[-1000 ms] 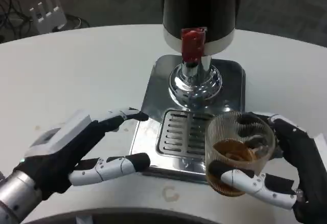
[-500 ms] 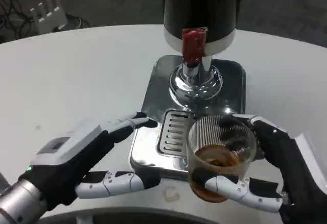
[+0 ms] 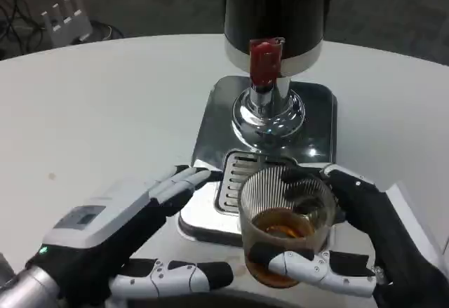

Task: Grasp the cup under the faucet to collect the drink, then remove the cup.

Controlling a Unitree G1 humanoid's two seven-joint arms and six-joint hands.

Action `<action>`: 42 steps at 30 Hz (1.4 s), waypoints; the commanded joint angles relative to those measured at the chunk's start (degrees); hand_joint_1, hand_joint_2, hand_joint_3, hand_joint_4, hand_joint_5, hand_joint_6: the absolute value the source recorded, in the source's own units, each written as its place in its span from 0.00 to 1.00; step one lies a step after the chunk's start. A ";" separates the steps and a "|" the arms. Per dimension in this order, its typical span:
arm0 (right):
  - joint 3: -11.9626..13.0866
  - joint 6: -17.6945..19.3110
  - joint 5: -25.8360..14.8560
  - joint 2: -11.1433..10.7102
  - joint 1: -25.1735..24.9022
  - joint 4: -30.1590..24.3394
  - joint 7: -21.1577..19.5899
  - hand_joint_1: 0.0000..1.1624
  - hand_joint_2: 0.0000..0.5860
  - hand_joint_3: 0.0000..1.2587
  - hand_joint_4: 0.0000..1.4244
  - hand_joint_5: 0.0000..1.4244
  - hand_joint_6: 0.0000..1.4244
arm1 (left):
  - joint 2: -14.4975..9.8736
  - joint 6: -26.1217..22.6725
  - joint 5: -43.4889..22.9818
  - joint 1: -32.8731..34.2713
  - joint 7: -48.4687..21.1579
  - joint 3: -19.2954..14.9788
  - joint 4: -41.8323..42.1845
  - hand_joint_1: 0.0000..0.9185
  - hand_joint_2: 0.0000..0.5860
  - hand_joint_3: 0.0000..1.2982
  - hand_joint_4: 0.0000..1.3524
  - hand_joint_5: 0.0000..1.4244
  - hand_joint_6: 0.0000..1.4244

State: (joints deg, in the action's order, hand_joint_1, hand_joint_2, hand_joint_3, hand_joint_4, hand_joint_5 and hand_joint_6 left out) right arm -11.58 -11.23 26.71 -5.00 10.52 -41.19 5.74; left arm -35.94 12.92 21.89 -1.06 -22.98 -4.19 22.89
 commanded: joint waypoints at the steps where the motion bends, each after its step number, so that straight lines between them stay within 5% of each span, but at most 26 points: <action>1: 0.18 0.47 -1.56 0.15 -0.44 -2.97 0.60 0.74 0.27 0.81 0.76 0.83 0.42 | -1.16 -2.17 1.60 -3.01 -1.19 -1.00 3.17 0.00 0.13 0.03 0.00 0.00 0.07; 25: 0.40 -0.36 -2.79 -1.46 2.96 -7.03 3.11 0.74 0.27 0.82 0.77 0.84 0.43 | -0.59 -4.55 2.27 -15.47 -1.94 -6.63 14.36 0.00 0.12 0.00 0.00 0.00 0.02; 42: 1.06 -0.81 -2.73 -1.67 3.62 -7.60 3.03 0.73 0.28 0.83 0.77 0.85 0.43 | -0.15 -6.27 2.18 -16.58 -1.75 -7.24 14.41 0.00 0.12 0.00 0.00 0.00 0.02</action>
State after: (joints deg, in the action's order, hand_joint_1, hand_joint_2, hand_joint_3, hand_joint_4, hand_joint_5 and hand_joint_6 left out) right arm -10.51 -12.65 24.86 -7.09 14.37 -47.29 9.10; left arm -36.07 7.07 23.29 -17.31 -24.22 -11.14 36.73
